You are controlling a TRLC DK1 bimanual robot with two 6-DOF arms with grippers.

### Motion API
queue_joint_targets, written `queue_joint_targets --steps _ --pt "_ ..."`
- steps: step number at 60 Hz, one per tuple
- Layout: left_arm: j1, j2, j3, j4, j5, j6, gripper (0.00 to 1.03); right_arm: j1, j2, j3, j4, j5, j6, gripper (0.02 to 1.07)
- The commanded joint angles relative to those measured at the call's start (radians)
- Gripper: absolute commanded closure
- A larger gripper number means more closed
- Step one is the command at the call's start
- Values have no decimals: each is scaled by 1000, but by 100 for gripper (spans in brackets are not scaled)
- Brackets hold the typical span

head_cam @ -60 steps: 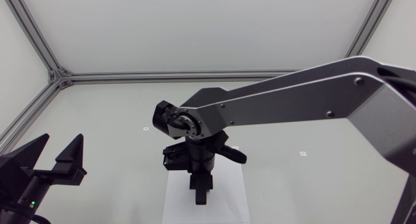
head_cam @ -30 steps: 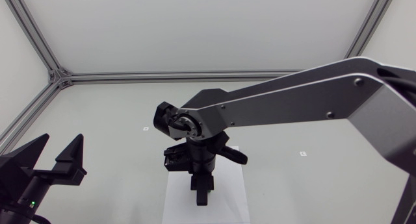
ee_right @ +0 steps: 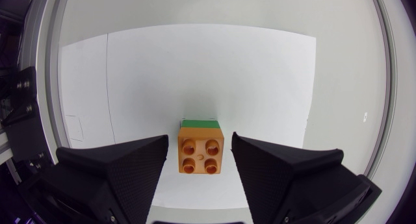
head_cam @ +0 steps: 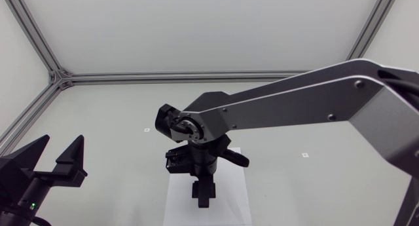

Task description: Pick up the orange 2x2 brick with the right arm and stack it on top of the green 2x2 brick in the center

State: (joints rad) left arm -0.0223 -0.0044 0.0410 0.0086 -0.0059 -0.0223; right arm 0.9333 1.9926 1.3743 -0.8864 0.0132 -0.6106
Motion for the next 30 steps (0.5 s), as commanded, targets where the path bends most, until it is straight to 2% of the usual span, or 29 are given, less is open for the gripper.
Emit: queue_joint_targets --steps 1,18,23,30 --pt "5 -8 -41 -15 4 13 4 -1 -5 -20 3 5 6 31" --pt "5 -8 -41 -15 4 13 4 -5 0 -52 18 11 -9 32" --pt "5 -8 -41 -15 4 13 4 -5 2 -57 23 11 -14 48" --pt "5 -8 -41 -15 4 13 4 -5 2 -52 24 10 -15 61"
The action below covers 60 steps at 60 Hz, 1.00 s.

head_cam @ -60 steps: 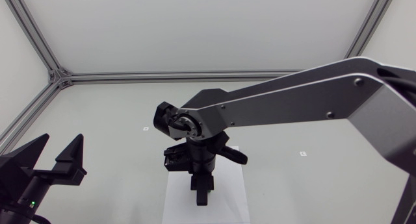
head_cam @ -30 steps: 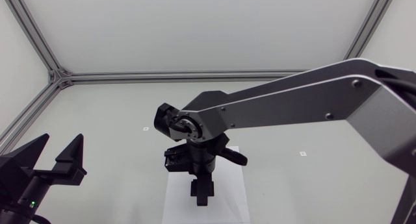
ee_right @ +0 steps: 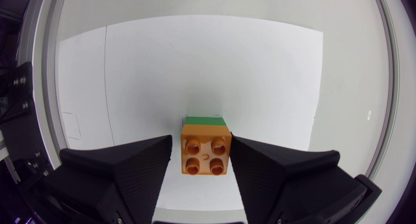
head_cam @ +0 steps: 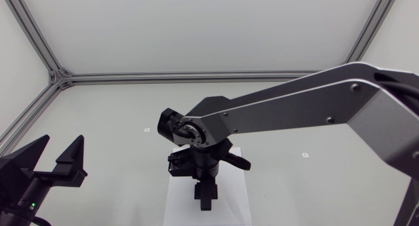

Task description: Pick up the orange 2x2 brick with the right arm and stack it on top of the green 2x2 brick in the center

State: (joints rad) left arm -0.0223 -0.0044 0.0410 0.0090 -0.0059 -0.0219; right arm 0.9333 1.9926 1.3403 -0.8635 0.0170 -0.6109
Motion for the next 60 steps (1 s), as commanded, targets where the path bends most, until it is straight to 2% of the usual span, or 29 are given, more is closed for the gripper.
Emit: queue_joint_targets --steps 1,13,28,32,39,46,60 --pt "5 -8 -41 -15 4 13 4 -5 2 -18 1 5 -15 63" --pt "5 -8 -41 -15 4 13 4 -1 3 -15 1 3 -16 70" --pt "5 -8 -41 -15 4 13 4 -4 8 -1 4 3 -18 68" --pt "5 -8 -41 -15 4 13 4 -4 9 2 4 3 -18 61" --pt "5 -8 -41 -15 4 13 4 1 12 3 6 3 -18 60" --pt "5 -8 -41 -15 4 13 4 2 11 3 6 3 -16 44" --pt "5 -8 -41 -15 4 13 4 4 6 -1 6 3 -12 23"
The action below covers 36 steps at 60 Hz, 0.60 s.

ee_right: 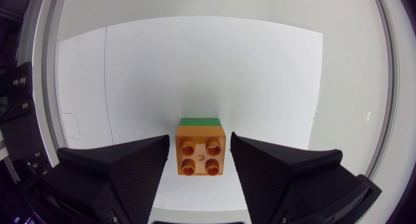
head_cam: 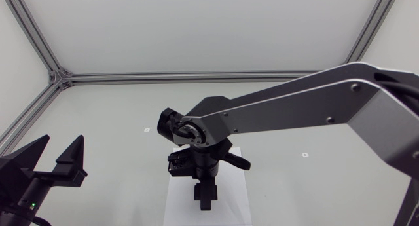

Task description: Pick up the orange 2x2 brick with the right arm and stack it on top of the green 2x2 brick in the center

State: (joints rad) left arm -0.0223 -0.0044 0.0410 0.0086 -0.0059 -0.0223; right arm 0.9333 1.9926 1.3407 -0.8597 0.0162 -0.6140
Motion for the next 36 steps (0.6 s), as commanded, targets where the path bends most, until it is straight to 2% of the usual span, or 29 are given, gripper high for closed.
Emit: queue_joint_targets --steps 1,8,36 --pt "5 -8 -41 -15 4 13 4 4 5 -2 2 4 -9 20" --pt "5 -8 -41 -15 4 13 4 6 -15 -2 -1 4 -4 7" --pt "5 -8 -41 -13 4 13 4 7 -198 -18 -81 5 11 7"
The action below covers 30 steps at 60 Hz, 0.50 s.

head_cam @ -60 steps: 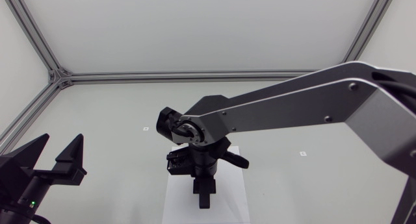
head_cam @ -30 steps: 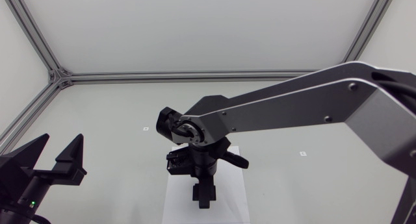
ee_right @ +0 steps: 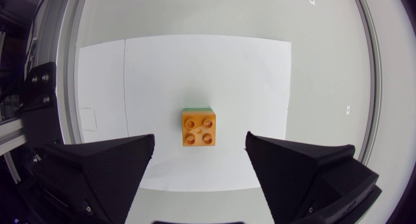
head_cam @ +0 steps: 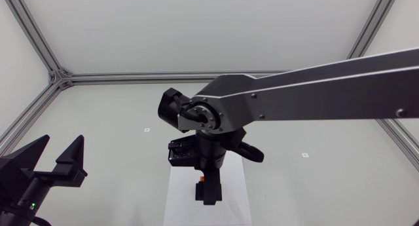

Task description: Pick up the orange 2x2 brick with the right arm and stack it on top of the green 2x2 brick in the center

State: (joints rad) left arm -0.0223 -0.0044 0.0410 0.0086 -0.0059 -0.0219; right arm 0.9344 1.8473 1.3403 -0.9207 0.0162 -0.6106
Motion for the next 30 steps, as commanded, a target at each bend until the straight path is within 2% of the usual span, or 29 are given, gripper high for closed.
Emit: queue_joint_targets --steps 1,17,30 --pt "5 -8 -41 -15 4 13 4 4 -65 -21 -20 5 11 7" --pt "5 -8 -41 -15 4 13 4 -52 -257 -73 -21 -21 60 7" --pt "5 -8 -41 -15 4 13 4 -183 -405 -173 8 -55 68 7"
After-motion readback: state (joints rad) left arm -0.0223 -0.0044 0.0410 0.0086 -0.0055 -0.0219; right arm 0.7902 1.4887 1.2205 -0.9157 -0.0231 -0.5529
